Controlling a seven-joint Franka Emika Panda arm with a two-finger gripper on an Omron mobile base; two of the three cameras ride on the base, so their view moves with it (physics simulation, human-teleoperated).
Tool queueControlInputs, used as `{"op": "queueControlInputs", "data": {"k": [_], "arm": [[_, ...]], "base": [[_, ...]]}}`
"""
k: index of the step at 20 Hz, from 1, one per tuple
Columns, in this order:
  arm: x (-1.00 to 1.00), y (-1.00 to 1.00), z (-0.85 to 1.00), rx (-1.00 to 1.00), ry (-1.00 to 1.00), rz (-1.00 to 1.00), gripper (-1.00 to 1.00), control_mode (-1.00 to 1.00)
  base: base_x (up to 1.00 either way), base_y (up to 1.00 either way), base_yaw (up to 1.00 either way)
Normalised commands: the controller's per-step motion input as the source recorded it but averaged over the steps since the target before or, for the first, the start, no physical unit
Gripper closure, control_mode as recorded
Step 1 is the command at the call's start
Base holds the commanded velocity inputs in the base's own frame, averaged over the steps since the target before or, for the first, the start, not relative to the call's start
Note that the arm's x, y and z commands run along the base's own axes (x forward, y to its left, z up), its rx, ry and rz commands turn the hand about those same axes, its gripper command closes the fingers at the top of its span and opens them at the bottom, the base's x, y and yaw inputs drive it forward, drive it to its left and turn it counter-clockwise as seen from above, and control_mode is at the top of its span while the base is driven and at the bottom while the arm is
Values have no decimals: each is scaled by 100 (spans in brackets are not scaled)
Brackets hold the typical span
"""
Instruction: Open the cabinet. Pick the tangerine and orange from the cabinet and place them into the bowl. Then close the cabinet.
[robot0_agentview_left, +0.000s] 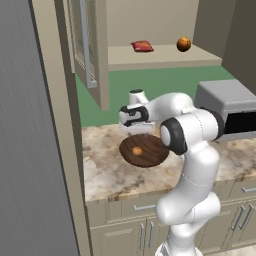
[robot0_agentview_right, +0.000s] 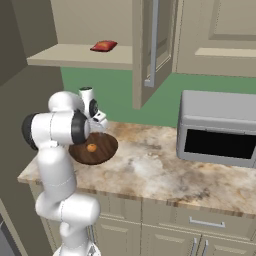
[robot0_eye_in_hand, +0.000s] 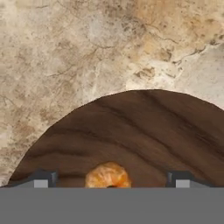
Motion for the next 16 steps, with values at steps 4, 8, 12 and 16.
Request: {"op": "queueControlInputs", "data": {"k": [4, 8, 12, 16], "arm": [[-16, -13, 72, 0, 0, -4, -100, -100], [-44, -32, 80, 0, -3, -5, -100, -100], [-55, -38, 82, 0, -5, -6, -100, -100], [-60, -37, 85, 0, -6, -8, -100, -100]], "base": [[0, 0, 0], [0, 0, 0], [0, 0, 0], [0, 0, 0]]}}
